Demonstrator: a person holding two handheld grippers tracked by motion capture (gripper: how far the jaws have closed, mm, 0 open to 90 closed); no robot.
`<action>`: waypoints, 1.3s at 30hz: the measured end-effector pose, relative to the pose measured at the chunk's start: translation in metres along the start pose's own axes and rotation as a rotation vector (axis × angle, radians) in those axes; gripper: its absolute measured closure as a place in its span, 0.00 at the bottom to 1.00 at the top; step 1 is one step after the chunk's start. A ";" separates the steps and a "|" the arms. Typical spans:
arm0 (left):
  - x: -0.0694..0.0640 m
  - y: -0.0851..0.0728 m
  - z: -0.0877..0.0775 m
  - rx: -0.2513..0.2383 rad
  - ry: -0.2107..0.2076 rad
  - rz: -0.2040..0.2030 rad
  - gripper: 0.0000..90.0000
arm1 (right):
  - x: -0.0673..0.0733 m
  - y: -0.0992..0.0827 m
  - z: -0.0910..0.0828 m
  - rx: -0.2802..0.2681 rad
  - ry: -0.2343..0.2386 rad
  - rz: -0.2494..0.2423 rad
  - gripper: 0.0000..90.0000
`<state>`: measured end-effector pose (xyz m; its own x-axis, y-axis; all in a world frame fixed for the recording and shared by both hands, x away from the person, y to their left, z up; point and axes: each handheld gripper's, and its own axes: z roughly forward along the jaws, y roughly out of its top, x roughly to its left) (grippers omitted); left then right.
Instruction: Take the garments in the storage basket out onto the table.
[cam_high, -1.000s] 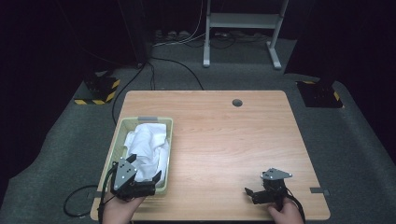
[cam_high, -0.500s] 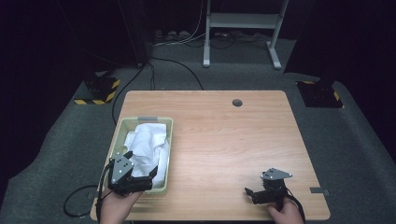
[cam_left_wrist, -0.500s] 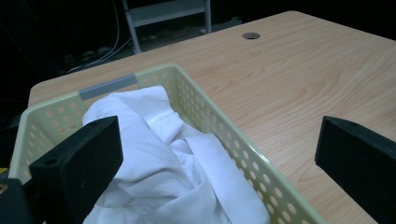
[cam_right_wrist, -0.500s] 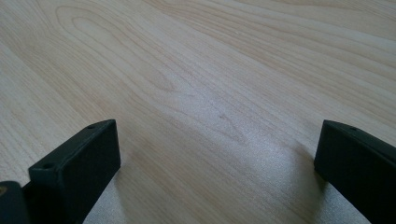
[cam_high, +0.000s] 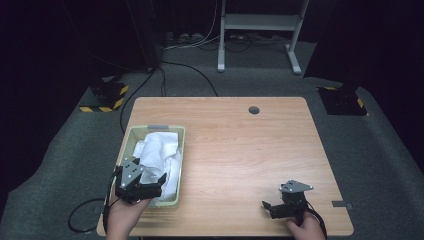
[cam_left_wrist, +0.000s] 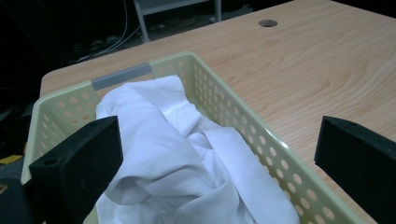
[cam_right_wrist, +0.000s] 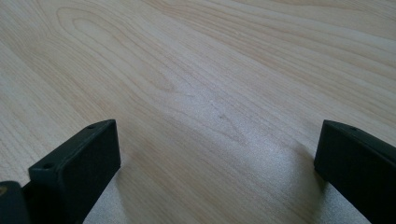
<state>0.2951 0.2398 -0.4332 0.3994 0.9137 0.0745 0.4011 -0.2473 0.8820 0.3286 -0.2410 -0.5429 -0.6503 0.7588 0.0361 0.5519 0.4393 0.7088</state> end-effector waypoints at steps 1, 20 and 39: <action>0.000 0.000 0.001 0.003 0.001 -0.001 0.02 | 0.000 0.000 0.000 -0.001 0.000 -0.001 0.00; 0.013 0.009 0.017 0.053 0.016 -0.002 0.02 | 0.000 0.000 0.000 -0.001 0.000 -0.001 0.00; 0.026 0.008 0.037 0.142 0.037 -0.022 0.01 | 0.000 0.000 0.000 -0.002 0.001 0.000 0.00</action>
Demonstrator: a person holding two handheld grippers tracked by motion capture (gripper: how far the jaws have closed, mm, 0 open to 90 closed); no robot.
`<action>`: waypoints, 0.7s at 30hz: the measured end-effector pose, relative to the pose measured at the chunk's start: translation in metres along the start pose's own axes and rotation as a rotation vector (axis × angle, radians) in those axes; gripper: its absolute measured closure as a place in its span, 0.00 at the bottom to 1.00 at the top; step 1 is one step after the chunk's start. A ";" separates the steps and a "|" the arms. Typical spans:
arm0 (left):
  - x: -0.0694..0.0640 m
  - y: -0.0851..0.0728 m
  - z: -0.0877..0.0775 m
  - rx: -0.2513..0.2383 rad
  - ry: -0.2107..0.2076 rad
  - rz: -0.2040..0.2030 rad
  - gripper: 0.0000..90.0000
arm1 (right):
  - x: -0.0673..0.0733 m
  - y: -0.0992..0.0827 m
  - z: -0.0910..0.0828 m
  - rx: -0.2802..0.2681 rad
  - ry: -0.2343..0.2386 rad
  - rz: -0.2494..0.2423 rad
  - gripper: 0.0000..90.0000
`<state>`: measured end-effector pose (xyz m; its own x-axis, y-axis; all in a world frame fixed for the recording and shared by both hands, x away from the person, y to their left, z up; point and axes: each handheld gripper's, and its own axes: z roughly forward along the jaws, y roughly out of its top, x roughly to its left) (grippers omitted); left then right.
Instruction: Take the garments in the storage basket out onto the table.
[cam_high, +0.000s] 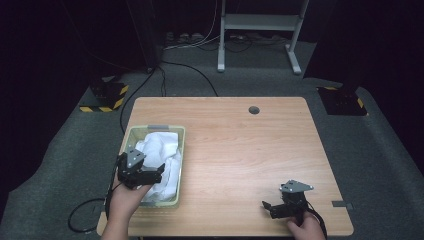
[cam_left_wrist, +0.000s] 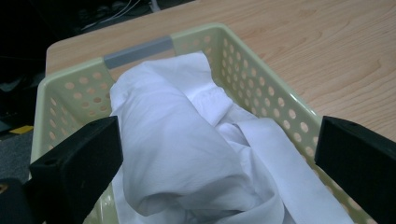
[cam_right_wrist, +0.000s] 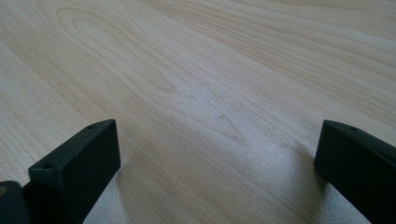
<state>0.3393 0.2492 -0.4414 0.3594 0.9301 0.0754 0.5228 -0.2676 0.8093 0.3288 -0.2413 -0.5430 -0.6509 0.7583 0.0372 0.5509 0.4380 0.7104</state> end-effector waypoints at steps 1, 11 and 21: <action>0.001 -0.001 0.002 0.008 -0.001 -0.007 0.01 | 0.000 0.000 0.000 0.000 0.000 0.000 0.00; 0.007 -0.001 0.018 0.076 -0.006 -0.046 0.02 | 0.000 0.000 0.000 -0.001 0.001 0.001 0.00; 0.011 -0.002 0.031 0.141 0.000 -0.067 0.02 | 0.000 0.000 0.000 -0.002 0.002 0.002 0.00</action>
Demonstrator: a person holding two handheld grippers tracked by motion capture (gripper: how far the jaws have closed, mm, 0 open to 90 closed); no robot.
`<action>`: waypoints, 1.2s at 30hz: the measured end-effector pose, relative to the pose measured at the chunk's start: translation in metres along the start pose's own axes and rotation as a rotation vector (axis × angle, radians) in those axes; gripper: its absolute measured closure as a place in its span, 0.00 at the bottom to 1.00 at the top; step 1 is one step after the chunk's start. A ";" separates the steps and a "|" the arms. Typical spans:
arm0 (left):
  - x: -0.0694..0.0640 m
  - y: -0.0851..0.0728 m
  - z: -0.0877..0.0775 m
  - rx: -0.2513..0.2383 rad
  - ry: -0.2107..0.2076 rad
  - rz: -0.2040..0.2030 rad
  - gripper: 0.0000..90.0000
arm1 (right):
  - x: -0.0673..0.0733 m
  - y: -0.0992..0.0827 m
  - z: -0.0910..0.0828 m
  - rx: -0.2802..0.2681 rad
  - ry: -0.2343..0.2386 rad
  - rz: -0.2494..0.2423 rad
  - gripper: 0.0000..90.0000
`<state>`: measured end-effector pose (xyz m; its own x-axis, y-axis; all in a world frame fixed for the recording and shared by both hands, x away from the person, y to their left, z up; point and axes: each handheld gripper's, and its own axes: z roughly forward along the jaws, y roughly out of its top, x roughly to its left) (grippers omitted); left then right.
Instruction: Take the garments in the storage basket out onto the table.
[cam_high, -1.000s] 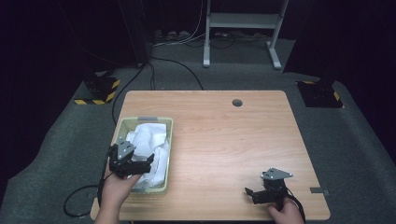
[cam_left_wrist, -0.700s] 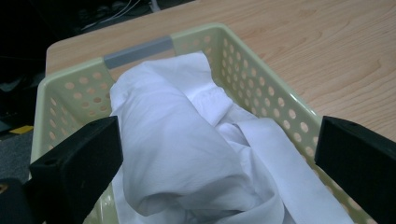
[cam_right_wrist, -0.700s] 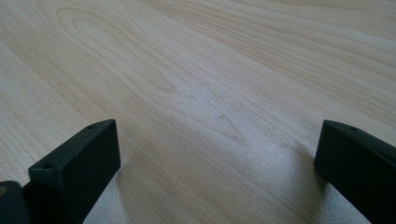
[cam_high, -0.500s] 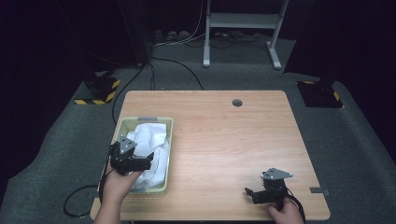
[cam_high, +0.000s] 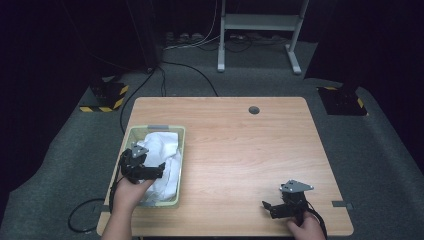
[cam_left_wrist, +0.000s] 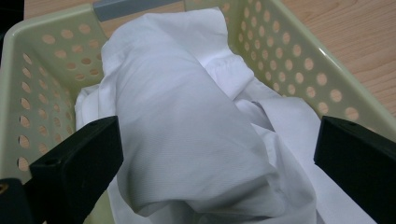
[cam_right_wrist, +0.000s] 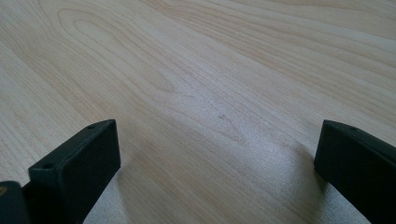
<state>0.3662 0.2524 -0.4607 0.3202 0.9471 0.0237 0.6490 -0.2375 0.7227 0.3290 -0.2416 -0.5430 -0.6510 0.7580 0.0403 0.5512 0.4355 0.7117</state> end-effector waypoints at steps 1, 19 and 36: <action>0.001 0.000 0.001 0.003 -0.001 -0.004 0.02 | 0.000 0.000 0.000 0.000 0.000 0.000 0.00; 0.002 -0.001 0.021 0.132 -0.009 -0.008 0.03 | 0.000 0.000 0.000 0.000 0.000 -0.001 0.00; 0.001 -0.004 0.033 0.216 -0.021 0.018 0.06 | 0.000 0.000 0.000 -0.001 0.008 -0.003 0.00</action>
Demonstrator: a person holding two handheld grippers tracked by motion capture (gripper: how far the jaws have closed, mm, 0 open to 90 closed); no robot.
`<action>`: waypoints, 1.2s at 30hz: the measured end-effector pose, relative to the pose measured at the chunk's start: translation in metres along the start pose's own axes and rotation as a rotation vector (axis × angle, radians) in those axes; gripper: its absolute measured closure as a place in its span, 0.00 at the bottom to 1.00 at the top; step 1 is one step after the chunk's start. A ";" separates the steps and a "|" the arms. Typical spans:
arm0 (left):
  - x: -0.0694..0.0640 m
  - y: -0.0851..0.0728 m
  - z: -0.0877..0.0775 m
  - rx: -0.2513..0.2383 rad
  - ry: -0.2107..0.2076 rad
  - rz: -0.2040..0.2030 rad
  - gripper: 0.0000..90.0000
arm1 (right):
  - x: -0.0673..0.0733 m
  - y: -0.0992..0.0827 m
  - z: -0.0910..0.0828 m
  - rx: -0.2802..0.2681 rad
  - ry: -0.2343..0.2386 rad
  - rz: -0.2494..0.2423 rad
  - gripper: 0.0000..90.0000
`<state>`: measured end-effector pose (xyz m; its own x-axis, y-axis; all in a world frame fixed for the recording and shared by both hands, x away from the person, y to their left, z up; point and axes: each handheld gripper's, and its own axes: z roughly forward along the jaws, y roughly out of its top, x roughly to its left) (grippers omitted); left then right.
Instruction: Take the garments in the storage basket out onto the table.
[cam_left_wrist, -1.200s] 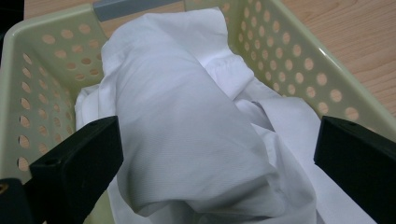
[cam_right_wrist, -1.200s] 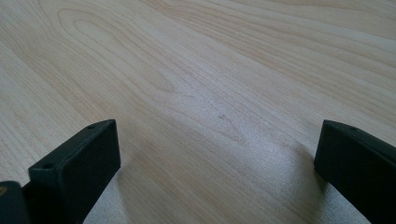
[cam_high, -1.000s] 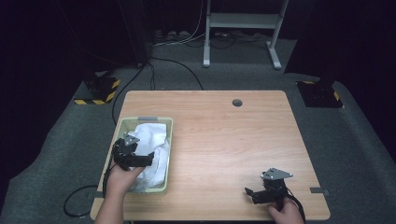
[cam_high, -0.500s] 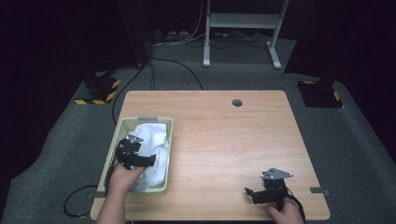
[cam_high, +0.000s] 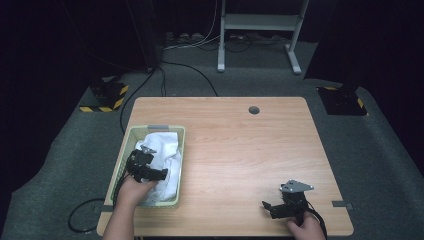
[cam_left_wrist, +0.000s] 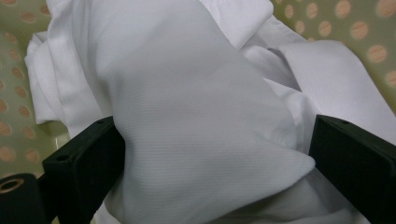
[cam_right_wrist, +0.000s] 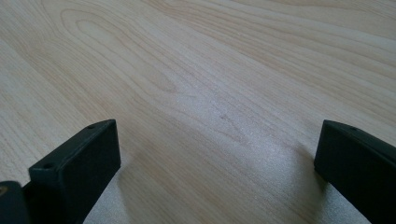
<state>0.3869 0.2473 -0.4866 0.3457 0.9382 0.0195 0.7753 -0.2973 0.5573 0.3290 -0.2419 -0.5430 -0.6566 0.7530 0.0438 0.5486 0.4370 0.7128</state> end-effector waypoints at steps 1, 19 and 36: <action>0.001 0.000 0.001 0.005 -0.002 -0.006 0.06 | 0.000 0.000 0.000 0.000 0.000 0.000 0.00; 0.004 0.003 0.018 0.120 -0.010 -0.002 0.11 | 0.000 0.000 0.000 0.000 0.000 0.000 0.00; 0.012 0.002 0.029 0.138 -0.104 -0.029 0.29 | 0.000 0.000 0.000 -0.001 0.002 0.000 0.00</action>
<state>0.4080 0.2525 -0.5091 0.3696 0.9253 -0.0844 0.8485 -0.2991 0.4366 0.3288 -0.2421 -0.5431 -0.6578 0.7519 0.0447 0.5479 0.4370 0.7133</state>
